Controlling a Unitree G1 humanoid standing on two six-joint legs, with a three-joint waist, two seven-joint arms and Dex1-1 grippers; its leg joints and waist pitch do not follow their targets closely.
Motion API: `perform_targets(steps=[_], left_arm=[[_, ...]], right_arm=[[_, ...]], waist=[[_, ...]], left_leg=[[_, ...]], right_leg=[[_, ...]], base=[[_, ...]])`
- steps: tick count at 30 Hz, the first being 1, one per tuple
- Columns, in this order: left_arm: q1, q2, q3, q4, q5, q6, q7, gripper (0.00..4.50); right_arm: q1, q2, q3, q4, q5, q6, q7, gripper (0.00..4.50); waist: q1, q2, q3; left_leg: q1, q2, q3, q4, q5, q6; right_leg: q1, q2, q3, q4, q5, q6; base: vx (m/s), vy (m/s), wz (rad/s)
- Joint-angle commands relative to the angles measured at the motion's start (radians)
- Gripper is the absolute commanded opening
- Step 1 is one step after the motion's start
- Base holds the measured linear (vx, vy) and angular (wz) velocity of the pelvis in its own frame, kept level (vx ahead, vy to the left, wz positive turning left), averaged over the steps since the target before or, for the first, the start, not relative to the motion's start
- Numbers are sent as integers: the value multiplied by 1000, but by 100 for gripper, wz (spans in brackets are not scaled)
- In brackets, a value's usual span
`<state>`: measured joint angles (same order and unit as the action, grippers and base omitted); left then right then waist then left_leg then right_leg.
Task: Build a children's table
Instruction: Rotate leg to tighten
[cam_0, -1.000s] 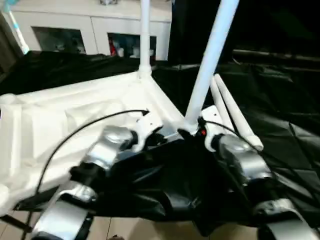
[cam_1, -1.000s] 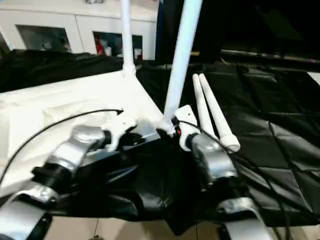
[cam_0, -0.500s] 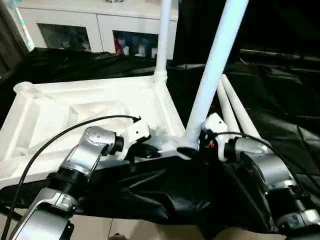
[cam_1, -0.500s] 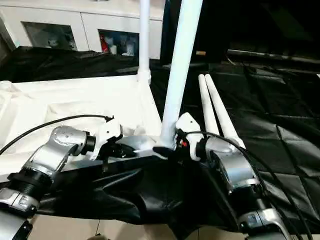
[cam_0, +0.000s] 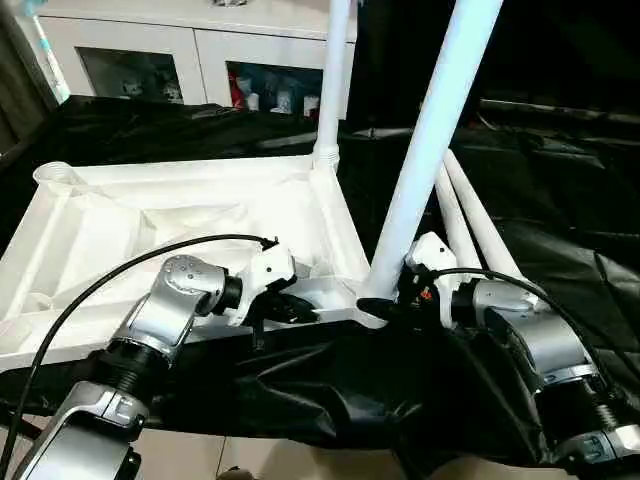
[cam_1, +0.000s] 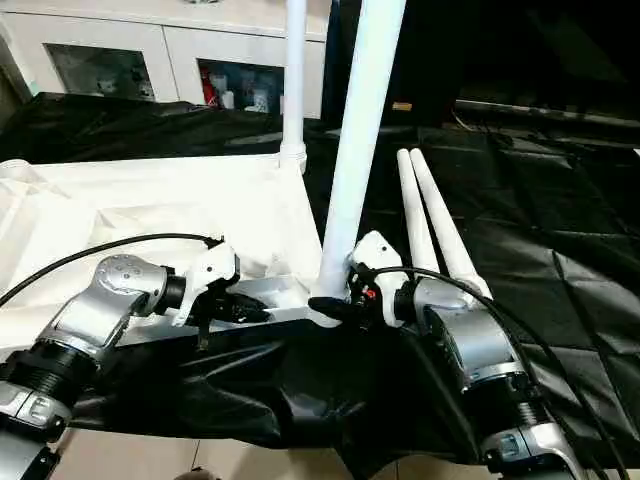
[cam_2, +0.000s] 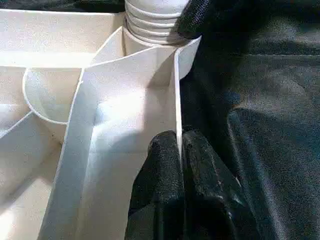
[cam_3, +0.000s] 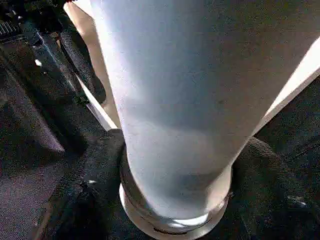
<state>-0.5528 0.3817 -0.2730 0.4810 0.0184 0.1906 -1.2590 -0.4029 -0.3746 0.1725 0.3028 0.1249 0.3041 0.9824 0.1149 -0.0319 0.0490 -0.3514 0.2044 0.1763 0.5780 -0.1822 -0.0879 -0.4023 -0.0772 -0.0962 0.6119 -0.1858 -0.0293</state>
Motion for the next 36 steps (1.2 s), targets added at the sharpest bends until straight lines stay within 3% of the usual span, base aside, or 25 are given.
perform_targets(steps=[1,4,8,9,11,13,14,18,19,22,24,25,29,33,36], left_arm=[[-1,-29,3,-42,-60,-11,-11,0],[-3,-51,13,-32,-64,-10,17,0],[-40,-124,15,46,7,10,202,0],[-77,-180,22,107,38,37,321,0],[-101,-216,27,143,54,57,395,0],[-132,-271,28,183,69,88,483,0],[-137,-280,26,189,72,92,498,0],[-158,-354,-9,211,106,85,544,0],[-161,-358,-6,218,107,79,545,0],[-161,-345,-2,221,102,55,527,0],[-158,-333,4,216,93,53,513,0],[-154,-322,5,211,88,42,494,0],[-136,-279,14,194,75,18,431,0],[-110,-207,15,164,60,8,334,0],[-94,-171,12,144,49,-18,277,0]], right_arm=[[11,8,22,-10,9,11,-2,275],[9,46,-1,34,-11,-13,-88,273],[-18,166,-71,136,-23,5,-323,272],[-44,244,-114,187,-23,22,-475,272],[-62,289,-137,221,-25,29,-566,272],[-97,347,-153,277,-37,24,-681,272],[-104,358,-155,288,-40,21,-702,272],[-153,435,-116,344,-67,-33,-714,272],[-155,440,-121,345,-67,-35,-714,307],[-162,440,-146,342,-45,-25,-695,343],[-167,425,-135,348,-60,-37,-689,351],[-171,414,-128,354,-64,-46,-673,377],[-167,365,-111,340,-65,-63,-573,377],[-132,253,-58,271,-89,-74,-406,377],[-114,203,-53,231,-69,-72,-319,377]], waist=[[0,-5,-61],[-2,-5,-60],[-7,-7,-54],[-9,-5,-54],[-13,-4,-52],[-13,-2,-54],[-13,-2,-54],[-10,0,-59],[-9,-1,-58],[-8,-1,-58],[-9,-4,-56],[-10,-4,-56],[-10,-6,-59],[-13,-4,-60],[-18,-6,-62]], left_leg=[[0,30,-6,-62,-146,47],[1,30,-6,-63,-156,42],[3,27,-9,-67,-198,12],[7,28,-8,-68,-204,9],[14,25,-10,-68,-233,-11],[13,26,-8,-68,-223,-8],[12,25,-10,-70,-225,-9],[7,26,-10,-68,-209,0],[4,25,-10,-69,-203,6],[5,25,-9,-70,-210,13],[7,26,-10,-72,-232,12],[7,26,-10,-72,-233,12],[2,25,-10,-70,-211,23],[-4,26,-9,-68,-181,37],[-6,27,-9,-65,-164,49]], right_leg=[[59,-74,60,-73,-198,-160],[57,-75,59,-75,-214,-159],[54,-77,56,-90,-342,-126],[49,-77,58,-94,-363,-115],[46,-80,56,-102,-435,-103],[41,-77,60,-100,-392,-105],[45,-78,58,-101,-395,-103],[50,-77,60,-93,-313,-105],[52,-76,59,-91,-297,-107],[52,-77,60,-93,-309,-106],[50,-78,58,-98,-357,-96],[49,-79,59,-100,-370,-91],[53,-79,59,-96,-344,-93],[57,-78,59,-90,-291,-107],[61,-77,59,-84,-244,-129]], base=[[0,0,0],[0,0,0],[0,0,0],[0,0,0],[0,0,0],[0,0,0],[0,0,0],[0,0,0],[0,0,0],[0,0,0],[0,0,0],[0,0,0],[0,0,0],[0,0,0],[0,0,0]])
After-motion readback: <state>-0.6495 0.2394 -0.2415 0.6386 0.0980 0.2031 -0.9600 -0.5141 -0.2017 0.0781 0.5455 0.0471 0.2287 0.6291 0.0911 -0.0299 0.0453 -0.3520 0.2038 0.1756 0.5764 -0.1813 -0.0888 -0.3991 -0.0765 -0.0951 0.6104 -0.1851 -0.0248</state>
